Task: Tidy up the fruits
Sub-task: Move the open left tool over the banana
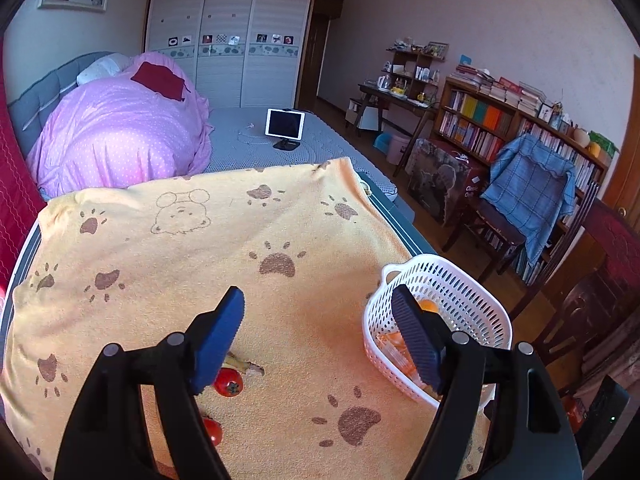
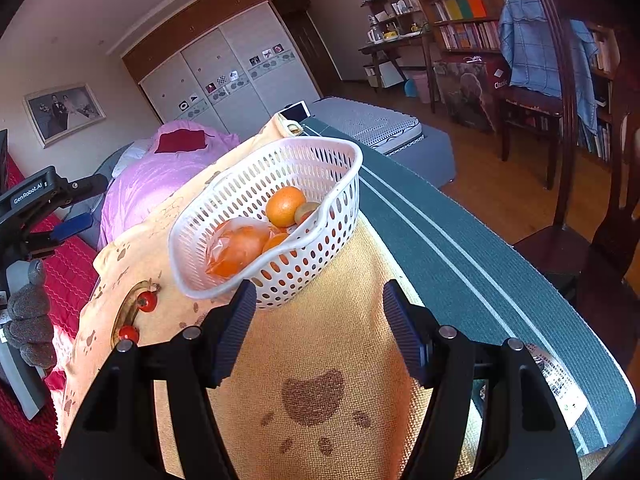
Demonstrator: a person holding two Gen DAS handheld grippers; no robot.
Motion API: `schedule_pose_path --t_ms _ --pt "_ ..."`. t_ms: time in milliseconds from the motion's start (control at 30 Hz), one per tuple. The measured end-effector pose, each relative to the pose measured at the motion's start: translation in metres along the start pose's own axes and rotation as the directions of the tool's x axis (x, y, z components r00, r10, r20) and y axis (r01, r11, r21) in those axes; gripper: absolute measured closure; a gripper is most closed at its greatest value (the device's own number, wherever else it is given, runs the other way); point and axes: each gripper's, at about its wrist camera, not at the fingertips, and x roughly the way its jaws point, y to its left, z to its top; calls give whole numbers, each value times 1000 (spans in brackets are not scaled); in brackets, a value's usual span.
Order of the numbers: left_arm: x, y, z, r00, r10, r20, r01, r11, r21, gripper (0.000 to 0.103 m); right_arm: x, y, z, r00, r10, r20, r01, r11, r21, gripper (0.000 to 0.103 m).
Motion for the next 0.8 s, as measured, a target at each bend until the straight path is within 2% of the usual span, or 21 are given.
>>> schedule_pose_path --t_ms 267,567,800 --pt "-17 40 -2 998 65 13 -65 996 -56 27 -1 0 1 1000 0 2 0 1000 1 36" --pt "-14 82 -26 993 109 -39 -112 988 -103 27 1 4 1 1000 -4 -23 4 1000 -18 36" --pt "0 105 -42 988 130 -84 -138 985 -101 27 1 9 2 999 -21 -49 19 999 -44 35"
